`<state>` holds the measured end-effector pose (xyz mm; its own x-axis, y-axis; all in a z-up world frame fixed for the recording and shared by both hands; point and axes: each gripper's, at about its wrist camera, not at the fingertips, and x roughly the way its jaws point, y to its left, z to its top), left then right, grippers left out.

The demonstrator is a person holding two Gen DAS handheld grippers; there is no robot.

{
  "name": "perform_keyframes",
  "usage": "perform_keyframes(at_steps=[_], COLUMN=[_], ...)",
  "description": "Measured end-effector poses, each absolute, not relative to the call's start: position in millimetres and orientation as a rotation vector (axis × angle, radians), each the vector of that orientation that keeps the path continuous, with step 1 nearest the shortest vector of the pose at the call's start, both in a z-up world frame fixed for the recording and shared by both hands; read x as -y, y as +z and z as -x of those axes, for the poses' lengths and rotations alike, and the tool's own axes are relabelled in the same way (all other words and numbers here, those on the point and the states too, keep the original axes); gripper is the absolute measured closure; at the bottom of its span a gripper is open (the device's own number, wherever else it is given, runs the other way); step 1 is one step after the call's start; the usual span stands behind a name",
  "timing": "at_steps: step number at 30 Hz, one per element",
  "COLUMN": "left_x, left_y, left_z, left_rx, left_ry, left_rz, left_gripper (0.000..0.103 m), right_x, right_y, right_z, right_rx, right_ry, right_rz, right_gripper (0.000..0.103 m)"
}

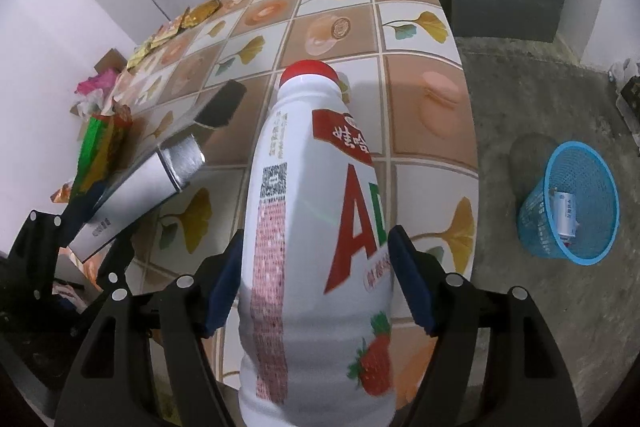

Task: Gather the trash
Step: 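Lift the KUYAN box and white bottle off the table toward the wastebasket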

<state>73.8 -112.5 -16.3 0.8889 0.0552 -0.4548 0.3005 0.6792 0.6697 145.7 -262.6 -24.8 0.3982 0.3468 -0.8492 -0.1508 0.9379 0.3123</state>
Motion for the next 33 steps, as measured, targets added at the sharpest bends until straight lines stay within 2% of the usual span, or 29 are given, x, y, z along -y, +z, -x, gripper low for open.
perform_keyframes(at_steps=[3, 19, 33], left_x=[109.8, 95.9, 92.3], left_y=[-11.4, 14.9, 33.8], left_z=[-75.5, -76.2, -66.4], left_rx=[-0.466, -0.449, -0.424], left_ry=[-0.133, -0.104, -0.108], left_rz=[-0.8, -0.721, -0.674], left_gripper=[0.072, 0.081, 0.082], right_x=[263.3, 269.8, 276.3], right_y=[-25.0, -6.4, 12.6], right_z=[-146.9, -130.7, -108.8], right_rx=[-1.12, -1.067, -1.014], right_ry=[0.325, 0.315, 0.321], right_rz=[-0.229, -0.3, -0.318], right_gripper=[0.041, 0.042, 0.042])
